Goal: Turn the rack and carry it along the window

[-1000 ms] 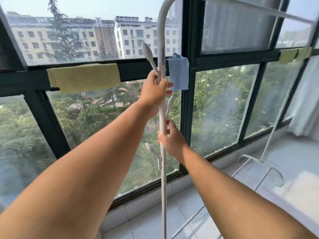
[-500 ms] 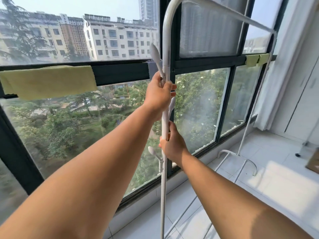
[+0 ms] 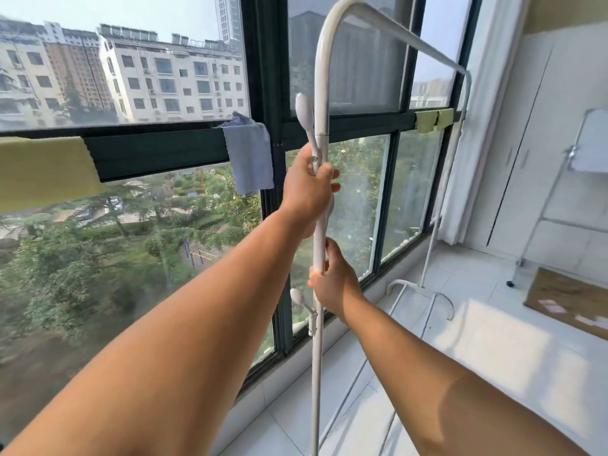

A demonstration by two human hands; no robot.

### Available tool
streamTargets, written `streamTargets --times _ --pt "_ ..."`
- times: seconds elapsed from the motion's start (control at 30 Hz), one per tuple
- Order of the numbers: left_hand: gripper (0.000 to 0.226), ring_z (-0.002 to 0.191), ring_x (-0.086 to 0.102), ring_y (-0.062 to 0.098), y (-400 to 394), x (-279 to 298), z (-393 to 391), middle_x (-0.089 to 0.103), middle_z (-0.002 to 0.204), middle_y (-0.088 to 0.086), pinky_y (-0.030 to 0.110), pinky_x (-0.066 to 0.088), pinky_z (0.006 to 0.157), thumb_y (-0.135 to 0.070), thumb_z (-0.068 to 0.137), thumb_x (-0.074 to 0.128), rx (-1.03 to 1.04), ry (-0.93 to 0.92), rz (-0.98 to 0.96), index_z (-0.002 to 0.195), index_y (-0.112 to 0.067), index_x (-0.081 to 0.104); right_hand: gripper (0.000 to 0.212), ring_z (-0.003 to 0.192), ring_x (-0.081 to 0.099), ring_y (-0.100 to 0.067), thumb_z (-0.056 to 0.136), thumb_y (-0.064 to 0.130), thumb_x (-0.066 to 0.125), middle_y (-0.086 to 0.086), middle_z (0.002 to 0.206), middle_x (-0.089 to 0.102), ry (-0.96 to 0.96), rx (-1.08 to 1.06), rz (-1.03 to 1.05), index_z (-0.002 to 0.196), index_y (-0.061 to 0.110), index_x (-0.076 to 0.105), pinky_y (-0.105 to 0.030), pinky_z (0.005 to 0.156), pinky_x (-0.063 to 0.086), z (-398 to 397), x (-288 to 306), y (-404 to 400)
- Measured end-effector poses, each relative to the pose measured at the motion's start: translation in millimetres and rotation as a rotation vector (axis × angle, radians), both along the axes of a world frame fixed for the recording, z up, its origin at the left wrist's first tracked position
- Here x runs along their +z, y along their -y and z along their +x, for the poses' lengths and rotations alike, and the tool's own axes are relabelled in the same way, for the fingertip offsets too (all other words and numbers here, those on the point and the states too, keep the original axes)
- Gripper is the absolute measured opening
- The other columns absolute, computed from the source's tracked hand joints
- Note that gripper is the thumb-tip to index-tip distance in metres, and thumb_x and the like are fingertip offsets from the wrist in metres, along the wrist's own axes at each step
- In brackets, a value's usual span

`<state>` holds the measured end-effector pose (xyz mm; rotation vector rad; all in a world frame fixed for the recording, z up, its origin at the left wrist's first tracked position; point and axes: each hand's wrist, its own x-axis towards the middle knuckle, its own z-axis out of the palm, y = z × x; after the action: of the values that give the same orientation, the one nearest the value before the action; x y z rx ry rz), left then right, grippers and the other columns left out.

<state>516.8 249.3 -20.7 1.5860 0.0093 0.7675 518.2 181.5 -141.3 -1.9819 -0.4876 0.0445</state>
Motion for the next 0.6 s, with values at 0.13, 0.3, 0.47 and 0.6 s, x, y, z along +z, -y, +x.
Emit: streamTargets --times 0.13,0.3,0.47,0.6 --pt "0.022 0.073 0.062 0.011 14.6 0.7 23.3 0.058 0.082 -0.001 0.034 0.058 0.074 -0.009 0.094 0.044 -0.056 -0.042 0.017 0.111 -0.022 0.049 0.053 0.089 0.063 -0.028 0.088 0.009 0.047 -0.004 0.095 0.060 0.010 -0.031 -0.019 0.135 0.030 0.034 -0.033 0.075 0.046 27.4 0.0 15.9" --pt "0.024 0.080 0.066 0.019 32.6 4.5 50.3 0.062 0.091 0.005 0.036 0.058 0.072 -0.009 0.094 0.044 -0.118 -0.074 0.086 0.115 -0.021 0.048 0.054 0.088 0.059 -0.023 0.089 0.009 0.048 -0.009 0.106 0.065 0.003 -0.066 -0.033 0.135 0.033 0.033 -0.030 0.072 0.043 61.0 -2.3 38.7" --pt "0.030 0.086 0.067 0.024 46.8 5.0 76.6 0.064 0.104 0.013 0.031 0.058 0.070 -0.012 0.094 0.047 -0.153 -0.094 0.191 0.123 -0.020 0.045 0.034 0.085 0.062 -0.024 0.090 0.014 0.052 -0.006 0.098 0.068 -0.050 -0.111 0.011 0.122 0.024 0.043 -0.026 0.065 0.045 89.4 -3.9 58.5" --pt "0.045 0.086 0.067 0.026 53.7 4.7 99.6 0.064 0.100 0.015 0.034 0.057 0.071 -0.007 0.092 0.049 -0.173 -0.131 0.320 0.132 -0.024 0.038 0.005 0.077 0.058 -0.020 0.088 0.020 0.054 0.001 0.078 0.060 -0.074 -0.162 0.042 0.094 0.020 0.053 -0.025 0.057 0.040 108.3 -9.7 72.7"
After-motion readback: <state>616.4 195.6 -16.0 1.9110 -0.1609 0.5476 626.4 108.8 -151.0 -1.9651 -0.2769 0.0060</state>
